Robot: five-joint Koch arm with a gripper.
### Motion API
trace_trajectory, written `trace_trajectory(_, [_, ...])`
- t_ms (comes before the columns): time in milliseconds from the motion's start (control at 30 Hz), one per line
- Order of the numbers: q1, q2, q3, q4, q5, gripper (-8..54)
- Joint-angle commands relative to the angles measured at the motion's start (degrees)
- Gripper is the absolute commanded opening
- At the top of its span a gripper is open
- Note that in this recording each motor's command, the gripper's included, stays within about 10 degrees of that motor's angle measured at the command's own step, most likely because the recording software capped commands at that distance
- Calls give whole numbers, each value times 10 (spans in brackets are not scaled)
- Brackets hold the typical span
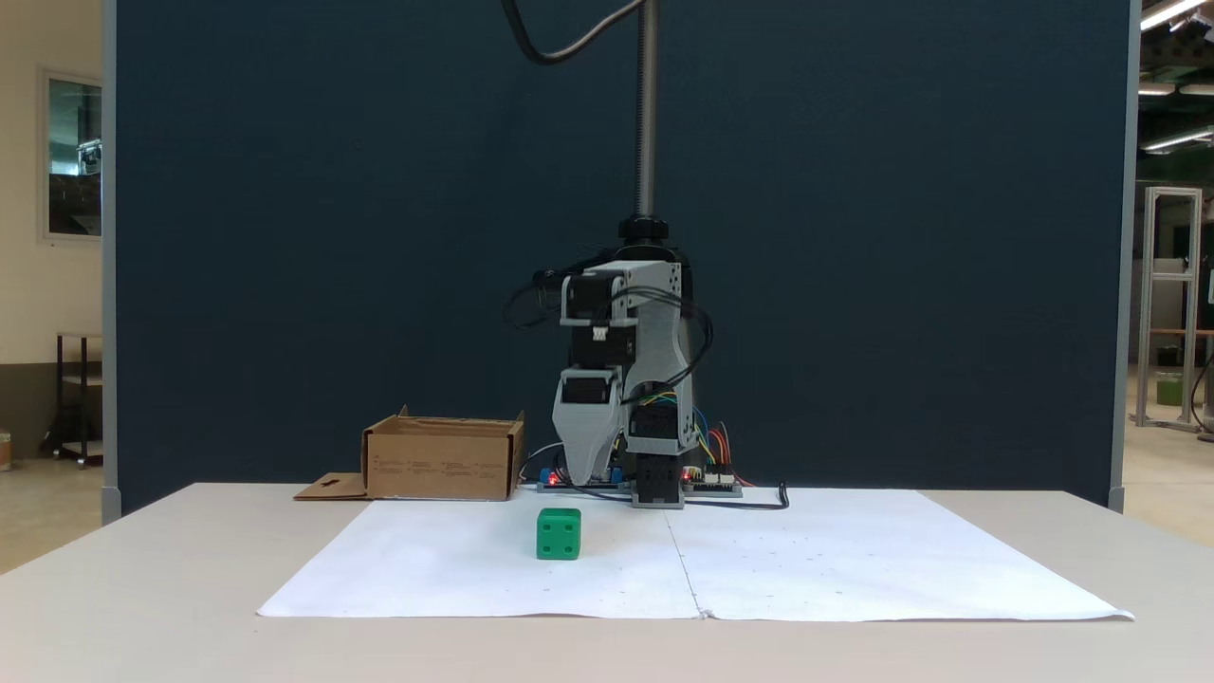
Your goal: Grasp a green dice and put it in the bin.
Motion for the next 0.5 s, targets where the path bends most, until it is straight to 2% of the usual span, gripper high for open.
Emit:
trace_trajectory(0, [4, -1, -24, -33, 18, 433])
trace_trajectory(467, [4, -40, -23, -29, -95, 435])
